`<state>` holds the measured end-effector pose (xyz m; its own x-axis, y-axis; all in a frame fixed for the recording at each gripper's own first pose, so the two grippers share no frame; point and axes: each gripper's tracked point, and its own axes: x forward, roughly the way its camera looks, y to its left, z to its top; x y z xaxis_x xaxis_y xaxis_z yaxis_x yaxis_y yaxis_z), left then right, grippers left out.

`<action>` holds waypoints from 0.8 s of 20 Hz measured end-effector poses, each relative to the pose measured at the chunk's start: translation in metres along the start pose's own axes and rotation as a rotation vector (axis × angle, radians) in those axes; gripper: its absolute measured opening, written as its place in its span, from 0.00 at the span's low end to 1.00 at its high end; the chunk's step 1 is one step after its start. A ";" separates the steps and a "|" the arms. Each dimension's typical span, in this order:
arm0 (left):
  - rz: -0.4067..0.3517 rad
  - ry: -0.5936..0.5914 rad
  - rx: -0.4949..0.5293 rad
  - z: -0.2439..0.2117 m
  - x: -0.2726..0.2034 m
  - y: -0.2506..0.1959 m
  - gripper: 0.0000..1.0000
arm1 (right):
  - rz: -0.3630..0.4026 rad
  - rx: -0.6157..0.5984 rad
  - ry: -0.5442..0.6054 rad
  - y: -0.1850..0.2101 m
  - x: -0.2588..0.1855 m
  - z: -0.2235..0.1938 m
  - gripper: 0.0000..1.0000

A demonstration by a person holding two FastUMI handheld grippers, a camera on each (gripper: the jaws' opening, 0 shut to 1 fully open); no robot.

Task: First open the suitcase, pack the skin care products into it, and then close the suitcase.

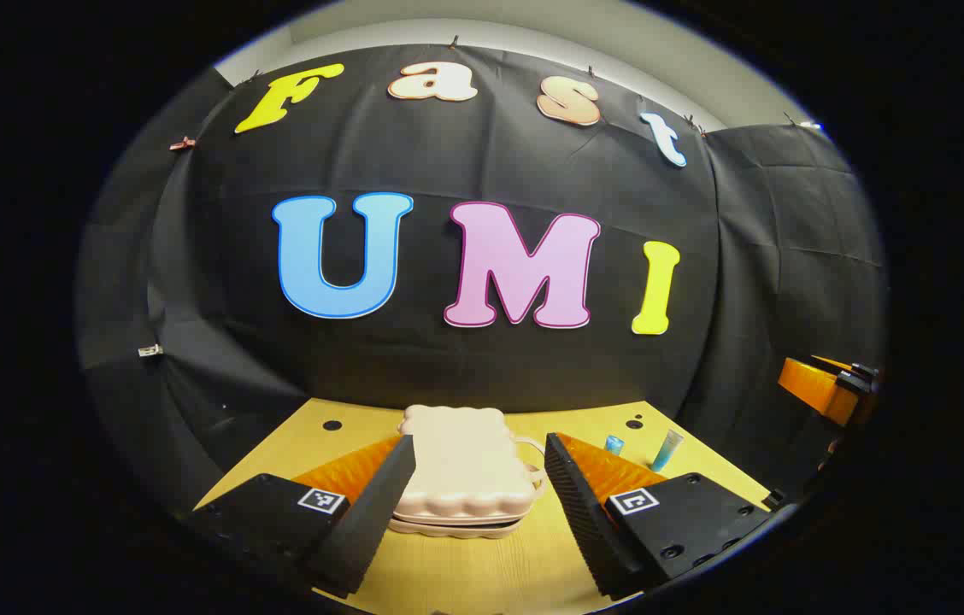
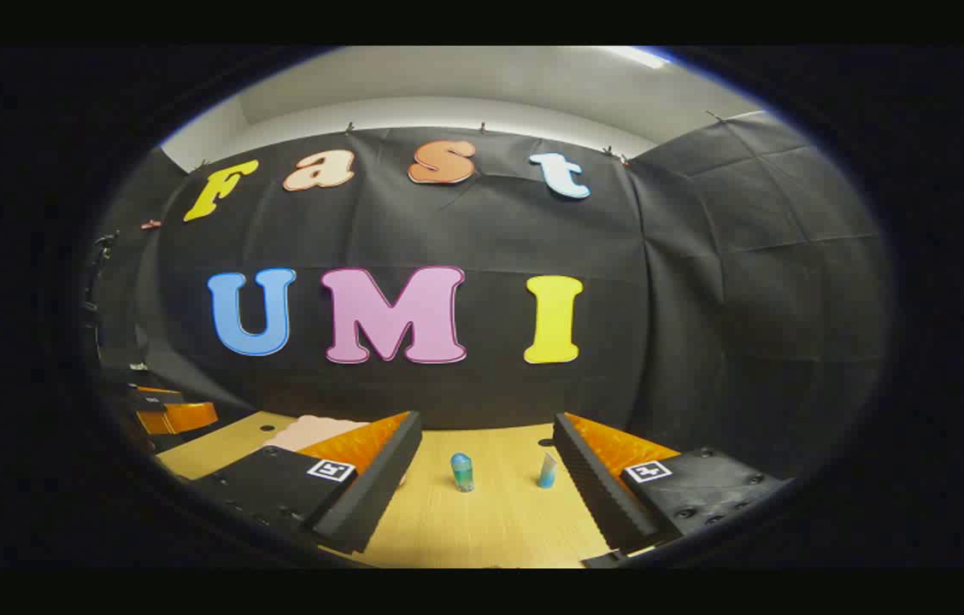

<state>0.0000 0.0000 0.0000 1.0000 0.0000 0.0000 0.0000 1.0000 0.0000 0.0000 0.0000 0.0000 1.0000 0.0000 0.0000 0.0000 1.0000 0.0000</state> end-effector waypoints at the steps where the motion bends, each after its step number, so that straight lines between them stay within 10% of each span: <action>1: -0.006 0.003 -0.003 -0.001 0.000 -0.002 0.96 | 0.004 -0.001 -0.002 0.001 0.000 0.001 0.92; 16: -0.026 0.035 -0.002 -0.011 0.019 -0.008 0.96 | 0.028 -0.001 0.007 0.003 0.021 -0.002 0.92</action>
<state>0.0190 -0.0083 -0.0113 0.9991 -0.0256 -0.0345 0.0255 0.9997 -0.0025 0.0212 0.0029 -0.0022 0.9996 0.0278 -0.0067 -0.0278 0.9996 -0.0007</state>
